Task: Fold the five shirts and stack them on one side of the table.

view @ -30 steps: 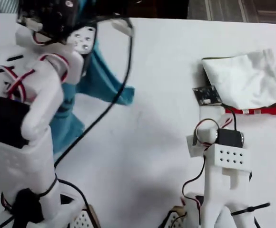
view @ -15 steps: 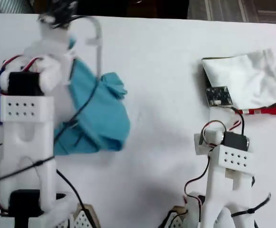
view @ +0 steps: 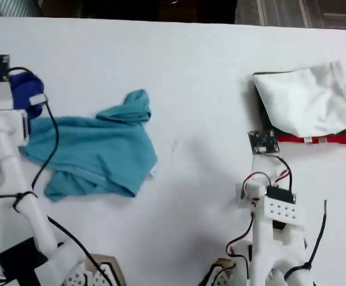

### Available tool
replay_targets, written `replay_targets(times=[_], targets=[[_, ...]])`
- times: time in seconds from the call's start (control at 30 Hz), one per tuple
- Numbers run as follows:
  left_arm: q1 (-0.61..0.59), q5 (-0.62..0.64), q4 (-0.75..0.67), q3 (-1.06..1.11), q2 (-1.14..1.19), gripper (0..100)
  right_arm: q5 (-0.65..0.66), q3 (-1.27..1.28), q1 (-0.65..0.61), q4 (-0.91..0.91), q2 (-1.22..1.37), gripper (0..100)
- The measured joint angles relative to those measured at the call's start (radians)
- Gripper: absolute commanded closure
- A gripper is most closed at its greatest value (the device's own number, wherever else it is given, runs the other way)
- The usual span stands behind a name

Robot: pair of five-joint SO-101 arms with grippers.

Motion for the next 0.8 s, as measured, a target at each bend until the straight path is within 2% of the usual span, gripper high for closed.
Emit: replay_targets(times=[0.1,0.23,0.4,0.5,0.6,0.67,0.8], targets=[[-0.028,-0.002,0.031,-0.078,0.0,85,-0.002,0.006,0.0,0.0,-0.002,90.0],[0.029,0.0,0.193,-0.209,0.0,85,-0.002,0.006,0.0,0.0,-0.002,90.0],[0.288,-0.012,0.525,-0.307,0.0,85,-0.002,0.006,0.0,-0.003,-0.002,90.0],[0.479,-0.077,0.672,-0.311,0.0,85,-0.002,0.006,0.0,-0.003,-0.002,90.0],[0.644,-0.161,0.726,-0.285,0.0,85,-0.002,0.006,0.0,-0.003,-0.002,90.0],[0.733,-0.173,0.73,-0.233,0.002,85,-0.002,0.006,0.0,-0.003,-0.002,90.0],[0.833,-0.161,0.66,-0.072,0.002,85,-0.002,0.006,0.0,-0.003,-0.002,90.0]])
